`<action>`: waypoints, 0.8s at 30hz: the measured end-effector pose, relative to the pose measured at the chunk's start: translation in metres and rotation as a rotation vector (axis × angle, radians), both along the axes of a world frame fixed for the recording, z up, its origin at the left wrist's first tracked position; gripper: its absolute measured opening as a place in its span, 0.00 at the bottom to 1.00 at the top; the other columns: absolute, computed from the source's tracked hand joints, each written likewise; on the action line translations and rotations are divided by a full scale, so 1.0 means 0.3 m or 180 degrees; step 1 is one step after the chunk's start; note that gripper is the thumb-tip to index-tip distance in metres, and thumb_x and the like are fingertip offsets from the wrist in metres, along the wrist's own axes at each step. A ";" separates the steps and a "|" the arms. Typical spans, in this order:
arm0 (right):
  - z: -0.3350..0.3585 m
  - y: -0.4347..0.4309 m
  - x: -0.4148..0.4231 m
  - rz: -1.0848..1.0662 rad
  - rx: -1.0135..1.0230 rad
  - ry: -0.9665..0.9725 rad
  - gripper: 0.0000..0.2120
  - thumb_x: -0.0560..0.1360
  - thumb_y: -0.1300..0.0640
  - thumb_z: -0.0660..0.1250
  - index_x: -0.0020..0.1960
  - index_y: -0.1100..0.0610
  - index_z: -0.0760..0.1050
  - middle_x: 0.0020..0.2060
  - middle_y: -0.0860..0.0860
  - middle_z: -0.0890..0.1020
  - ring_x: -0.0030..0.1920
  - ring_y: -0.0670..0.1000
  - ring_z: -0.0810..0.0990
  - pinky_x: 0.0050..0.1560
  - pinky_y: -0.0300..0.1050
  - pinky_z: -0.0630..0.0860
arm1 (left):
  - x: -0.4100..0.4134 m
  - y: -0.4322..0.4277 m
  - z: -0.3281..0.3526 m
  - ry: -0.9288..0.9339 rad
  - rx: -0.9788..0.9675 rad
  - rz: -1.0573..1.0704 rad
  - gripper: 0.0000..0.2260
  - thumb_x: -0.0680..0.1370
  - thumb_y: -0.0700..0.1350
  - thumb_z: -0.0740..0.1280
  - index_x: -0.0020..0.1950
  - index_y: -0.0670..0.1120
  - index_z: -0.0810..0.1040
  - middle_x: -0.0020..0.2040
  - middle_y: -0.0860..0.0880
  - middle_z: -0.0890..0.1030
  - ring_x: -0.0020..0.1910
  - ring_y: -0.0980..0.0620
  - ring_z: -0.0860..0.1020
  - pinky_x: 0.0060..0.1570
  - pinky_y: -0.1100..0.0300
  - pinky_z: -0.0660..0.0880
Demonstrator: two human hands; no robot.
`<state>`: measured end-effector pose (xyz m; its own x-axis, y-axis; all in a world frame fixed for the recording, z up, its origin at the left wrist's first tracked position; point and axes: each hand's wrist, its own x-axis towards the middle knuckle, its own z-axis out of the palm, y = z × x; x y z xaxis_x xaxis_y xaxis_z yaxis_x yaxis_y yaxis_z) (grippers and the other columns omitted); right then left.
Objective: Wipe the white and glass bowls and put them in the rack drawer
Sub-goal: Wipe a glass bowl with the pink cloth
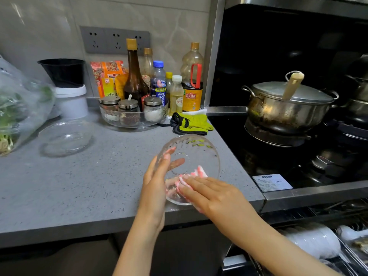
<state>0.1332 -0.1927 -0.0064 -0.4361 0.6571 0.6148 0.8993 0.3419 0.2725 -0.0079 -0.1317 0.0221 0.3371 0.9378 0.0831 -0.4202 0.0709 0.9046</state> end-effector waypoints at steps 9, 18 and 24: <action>-0.028 0.015 -0.056 0.0017 0.0095 0.0383 0.15 0.76 0.57 0.61 0.59 0.56 0.81 0.58 0.51 0.82 0.53 0.48 0.83 0.49 0.41 0.79 | 0.020 -0.006 -0.018 0.0118 -0.0206 -0.0042 0.14 0.78 0.56 0.57 0.58 0.55 0.78 0.53 0.49 0.84 0.49 0.47 0.83 0.45 0.53 0.77; -0.007 0.017 -0.106 0.0025 0.0145 0.0980 0.16 0.74 0.56 0.61 0.57 0.56 0.81 0.56 0.49 0.83 0.48 0.46 0.84 0.35 0.38 0.80 | 0.052 -0.054 -0.001 -0.0247 -0.0151 0.0098 0.21 0.69 0.53 0.70 0.62 0.53 0.77 0.56 0.51 0.83 0.55 0.50 0.82 0.54 0.52 0.76; -0.027 0.007 -0.039 0.0056 0.0169 0.0155 0.20 0.83 0.56 0.50 0.57 0.56 0.82 0.56 0.52 0.83 0.54 0.49 0.83 0.55 0.42 0.77 | -0.013 0.008 0.005 0.0009 -0.0180 -0.0186 0.19 0.72 0.56 0.61 0.59 0.53 0.78 0.53 0.47 0.84 0.51 0.46 0.83 0.50 0.51 0.77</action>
